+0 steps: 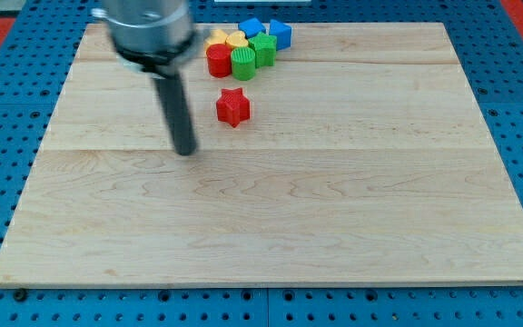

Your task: Push the red star left to the red circle

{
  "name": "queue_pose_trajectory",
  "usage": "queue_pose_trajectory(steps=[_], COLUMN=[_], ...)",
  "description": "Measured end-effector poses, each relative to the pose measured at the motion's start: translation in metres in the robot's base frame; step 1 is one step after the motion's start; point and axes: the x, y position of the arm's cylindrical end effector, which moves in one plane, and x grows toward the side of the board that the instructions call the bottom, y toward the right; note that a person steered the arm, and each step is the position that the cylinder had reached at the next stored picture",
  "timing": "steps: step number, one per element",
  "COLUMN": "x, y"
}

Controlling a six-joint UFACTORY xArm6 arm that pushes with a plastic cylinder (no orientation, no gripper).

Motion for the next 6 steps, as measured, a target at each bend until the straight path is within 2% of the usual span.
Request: queue_pose_trajectory(steps=[1, 2, 3, 4, 5, 6], x=[-0.019, -0.069, -0.119, -0.096, -0.092, -0.138], y=[0.065, 0.041, -0.031, -0.034, -0.057, -0.105])
